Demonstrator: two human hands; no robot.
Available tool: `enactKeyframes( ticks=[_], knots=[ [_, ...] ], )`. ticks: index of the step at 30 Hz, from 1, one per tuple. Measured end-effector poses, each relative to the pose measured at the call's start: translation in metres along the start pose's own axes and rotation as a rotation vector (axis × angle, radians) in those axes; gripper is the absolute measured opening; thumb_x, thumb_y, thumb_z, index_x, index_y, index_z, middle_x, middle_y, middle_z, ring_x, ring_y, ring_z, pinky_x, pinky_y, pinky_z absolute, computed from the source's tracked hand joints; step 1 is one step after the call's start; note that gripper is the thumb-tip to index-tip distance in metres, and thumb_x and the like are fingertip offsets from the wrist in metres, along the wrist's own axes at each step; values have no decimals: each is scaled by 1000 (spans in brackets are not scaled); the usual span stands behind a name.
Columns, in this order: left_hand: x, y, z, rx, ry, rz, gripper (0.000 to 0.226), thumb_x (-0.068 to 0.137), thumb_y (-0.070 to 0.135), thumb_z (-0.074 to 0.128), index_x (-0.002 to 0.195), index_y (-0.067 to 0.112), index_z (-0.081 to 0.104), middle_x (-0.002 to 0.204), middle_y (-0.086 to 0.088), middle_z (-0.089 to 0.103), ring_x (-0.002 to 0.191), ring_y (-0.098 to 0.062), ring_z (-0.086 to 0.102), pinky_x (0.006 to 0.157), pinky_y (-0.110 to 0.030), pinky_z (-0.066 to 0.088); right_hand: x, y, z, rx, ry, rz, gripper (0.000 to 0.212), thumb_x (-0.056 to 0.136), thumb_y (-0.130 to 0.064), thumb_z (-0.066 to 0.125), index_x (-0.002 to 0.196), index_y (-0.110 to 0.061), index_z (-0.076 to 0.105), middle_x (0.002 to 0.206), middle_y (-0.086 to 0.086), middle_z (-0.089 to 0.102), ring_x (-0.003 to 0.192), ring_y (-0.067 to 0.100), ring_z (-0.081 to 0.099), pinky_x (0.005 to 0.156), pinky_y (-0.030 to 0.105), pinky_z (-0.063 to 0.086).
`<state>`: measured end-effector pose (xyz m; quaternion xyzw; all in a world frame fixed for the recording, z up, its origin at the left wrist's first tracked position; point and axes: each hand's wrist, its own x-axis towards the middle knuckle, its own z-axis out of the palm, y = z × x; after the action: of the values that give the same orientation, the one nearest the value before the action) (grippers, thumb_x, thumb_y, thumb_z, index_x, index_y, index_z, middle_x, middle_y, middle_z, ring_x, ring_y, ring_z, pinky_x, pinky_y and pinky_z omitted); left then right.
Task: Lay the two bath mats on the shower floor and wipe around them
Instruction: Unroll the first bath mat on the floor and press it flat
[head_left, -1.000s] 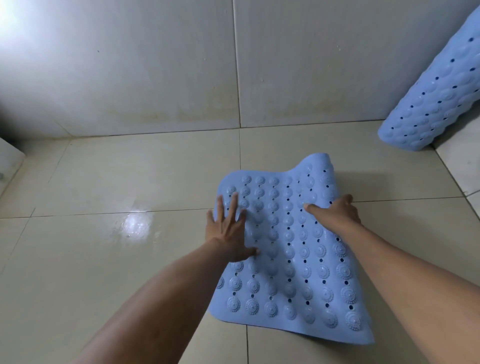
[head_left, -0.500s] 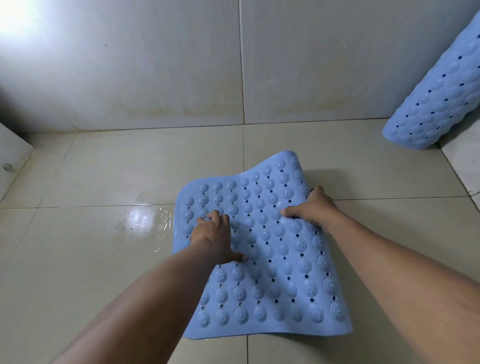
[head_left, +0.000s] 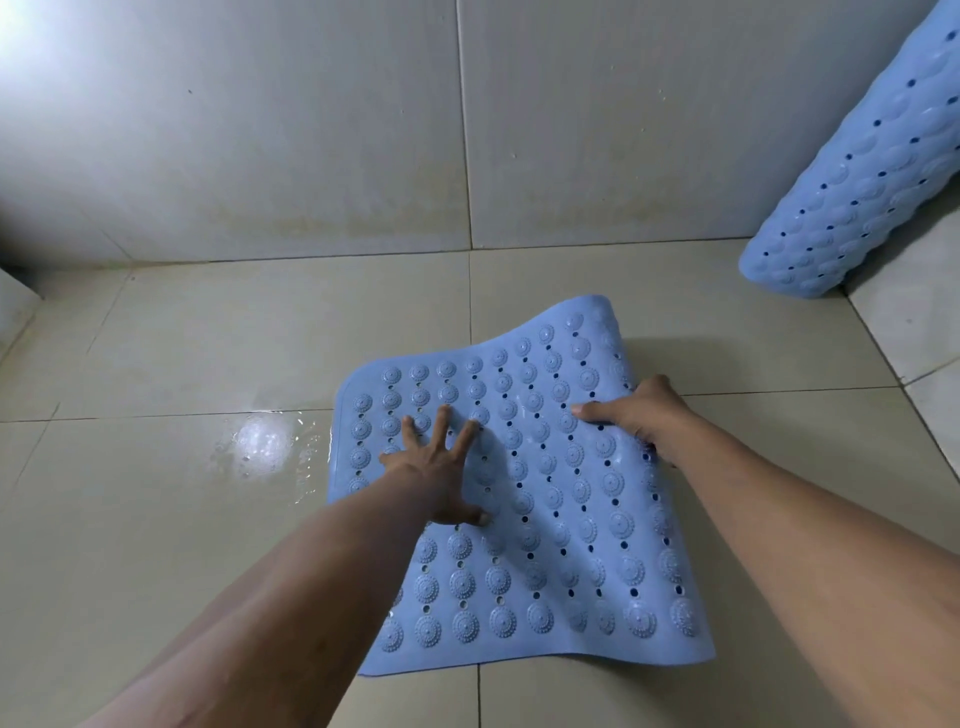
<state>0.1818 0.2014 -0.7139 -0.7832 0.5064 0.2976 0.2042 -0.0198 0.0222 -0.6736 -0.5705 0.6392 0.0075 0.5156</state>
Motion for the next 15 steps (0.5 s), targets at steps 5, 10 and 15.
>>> enactKeyframes(
  ticks=[5, 10, 15],
  knots=[
    [2, 0, -1, -3, -14, 1, 135, 62, 85, 70, 154, 46, -20, 163, 4, -34, 150, -53, -18, 105, -75, 36, 5, 19, -21, -5, 71, 48, 119, 22, -90, 80, 115, -18, 65, 117, 6, 69, 97, 26, 69, 85, 41, 58],
    [12, -17, -3, 33, 9, 74, 137, 56, 85, 74, 154, 49, -14, 165, 6, -30, 150, -53, -12, 102, -71, 43, -12, 9, -30, 86, -8, 60, 101, 54, -64, 89, 128, -7, 50, 116, 9, 67, 94, 26, 68, 76, 38, 56],
    [15, -31, -7, 83, 12, 112, 137, 56, 82, 78, 154, 51, -12, 165, 6, -29, 151, -51, -9, 102, -68, 47, -5, 22, -33, 147, 92, 56, 133, 23, -72, 94, 131, -10, 49, 115, 7, 70, 95, 30, 73, 88, 50, 59]
  ],
)
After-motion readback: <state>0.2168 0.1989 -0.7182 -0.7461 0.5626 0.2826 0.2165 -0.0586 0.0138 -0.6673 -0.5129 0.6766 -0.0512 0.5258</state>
